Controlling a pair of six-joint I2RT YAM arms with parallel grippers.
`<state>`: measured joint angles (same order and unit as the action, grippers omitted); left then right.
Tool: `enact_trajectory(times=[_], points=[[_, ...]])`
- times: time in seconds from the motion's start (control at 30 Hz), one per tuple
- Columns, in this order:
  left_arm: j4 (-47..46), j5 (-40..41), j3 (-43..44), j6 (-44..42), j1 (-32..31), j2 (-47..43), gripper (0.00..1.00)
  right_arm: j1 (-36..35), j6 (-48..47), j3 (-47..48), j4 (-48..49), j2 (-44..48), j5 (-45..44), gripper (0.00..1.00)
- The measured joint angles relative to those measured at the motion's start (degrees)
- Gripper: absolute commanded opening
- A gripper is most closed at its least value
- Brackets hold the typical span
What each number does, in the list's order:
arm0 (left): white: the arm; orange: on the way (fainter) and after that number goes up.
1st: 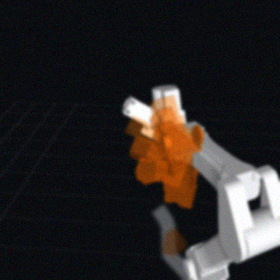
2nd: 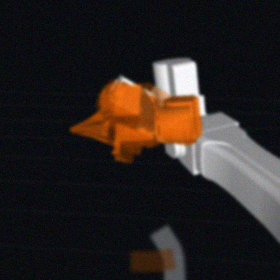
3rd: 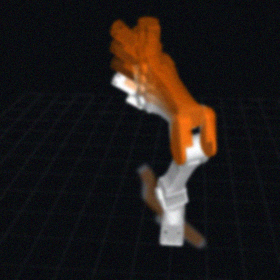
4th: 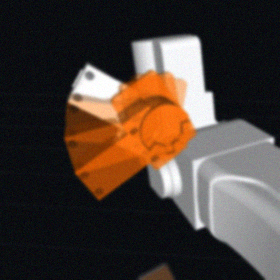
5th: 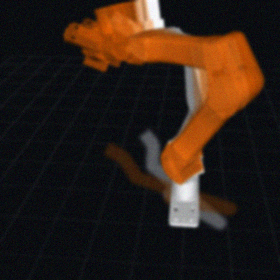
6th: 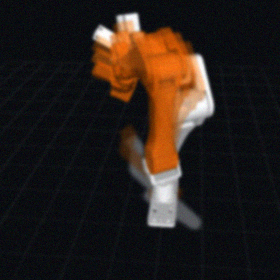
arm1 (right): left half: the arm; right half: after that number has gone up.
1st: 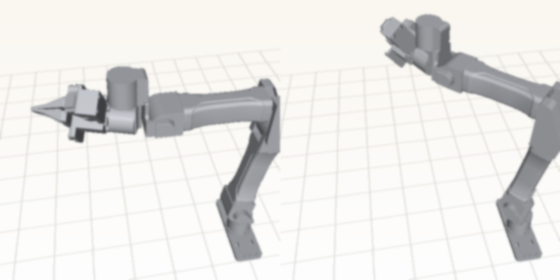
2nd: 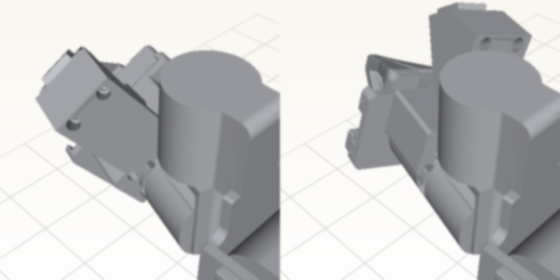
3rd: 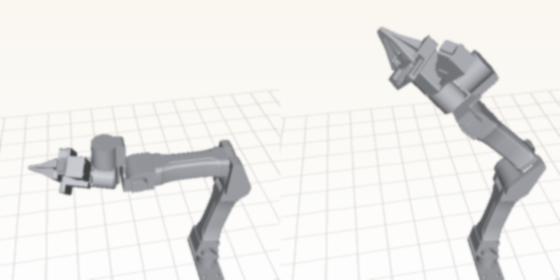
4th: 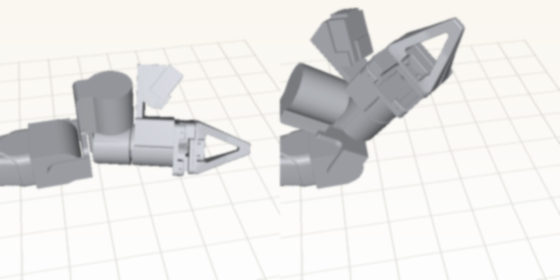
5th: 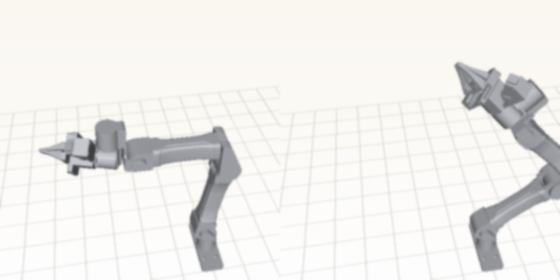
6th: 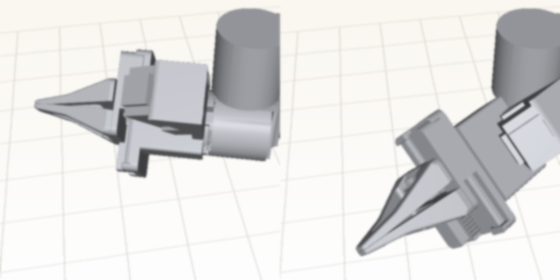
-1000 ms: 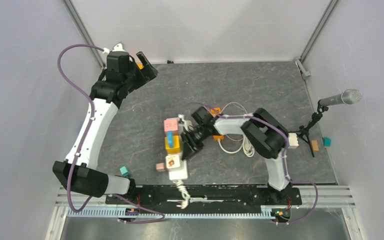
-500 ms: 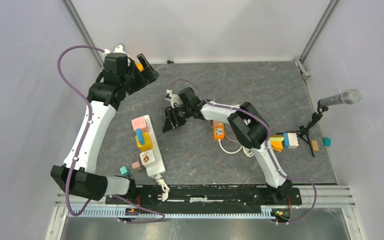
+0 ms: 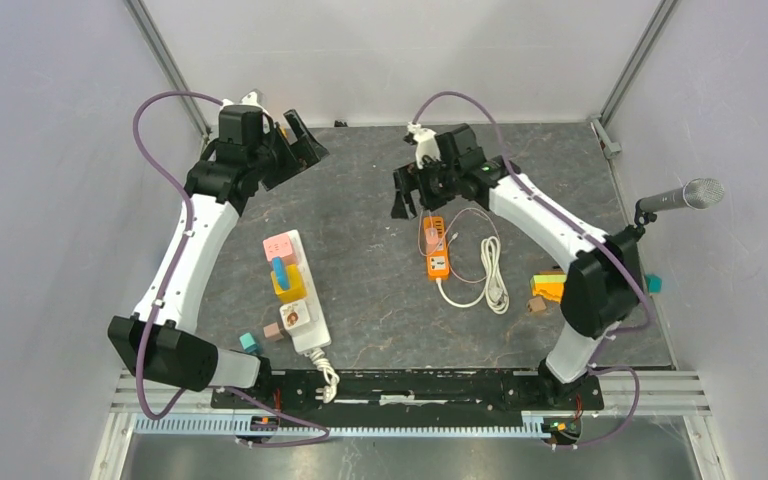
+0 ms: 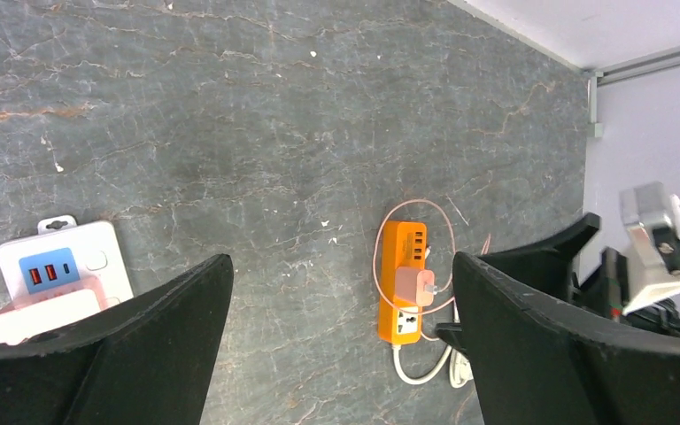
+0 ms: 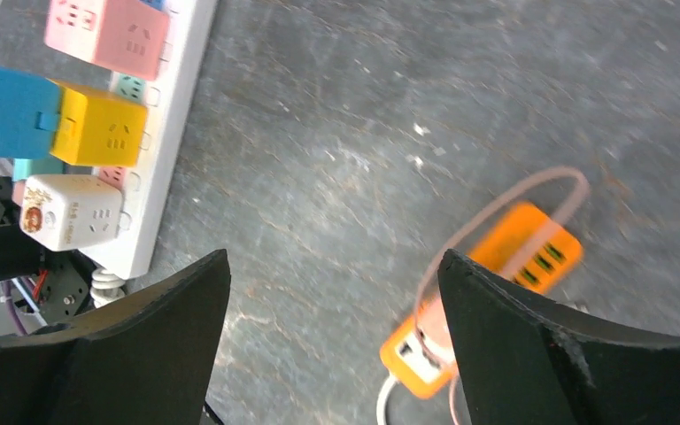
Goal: Insert the plug
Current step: Move the socket to the center of the board.
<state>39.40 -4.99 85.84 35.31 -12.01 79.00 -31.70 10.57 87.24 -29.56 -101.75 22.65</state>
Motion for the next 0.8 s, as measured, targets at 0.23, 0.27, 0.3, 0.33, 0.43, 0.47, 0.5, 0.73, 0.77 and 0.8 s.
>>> enact_trajectory(times=[0.23,0.27,0.3,0.33,0.43,0.47,0.5,0.73,0.77,0.8], points=[[-1.0,0.1,0.0,0.0,0.0,0.0,1.00,6.0,-0.2,-7.3,-9.1,7.8,-10.0,0.98],[-1.3,0.2,-0.3,0.0,0.0,-0.1,1.00,7.2,-0.2,-9.6,-9.7,8.8,-11.2,0.98],[-1.9,0.2,-0.8,0.0,0.0,-0.3,1.00,8.3,-0.1,-12.1,-10.7,9.8,-12.3,0.98],[-2.1,0.3,-1.3,0.0,0.0,-0.6,1.00,9.4,-0.1,-14.5,-11.3,10.6,-13.0,0.98],[-2.8,0.5,-3.3,0.0,0.1,-1.7,1.00,13.2,-0.2,-22.8,-13.2,12.7,-15.5,0.98],[-2.8,0.7,-3.8,0.0,0.2,-2.0,1.00,14.1,-0.1,-24.7,-13.7,12.8,-15.9,0.98],[-2.9,0.9,-4.2,0.0,0.3,-2.3,1.00,15.2,-0.2,-26.6,-14.0,12.7,-16.5,0.98],[-3.6,1.9,-4.6,0.0,1.2,-3.2,1.00,18.2,-1.0,-29.6,-13.1,6.1,-17.1,0.79],[-3.7,2.0,-4.6,0.0,1.3,-3.3,1.00,18.2,-1.2,-29.1,-12.8,4.7,-17.0,0.71],[-3.7,2.0,-4.6,0.0,1.3,-3.3,1.00,18.2,-1.6,-27.6,-13.7,3.0,-17.2,0.64]])
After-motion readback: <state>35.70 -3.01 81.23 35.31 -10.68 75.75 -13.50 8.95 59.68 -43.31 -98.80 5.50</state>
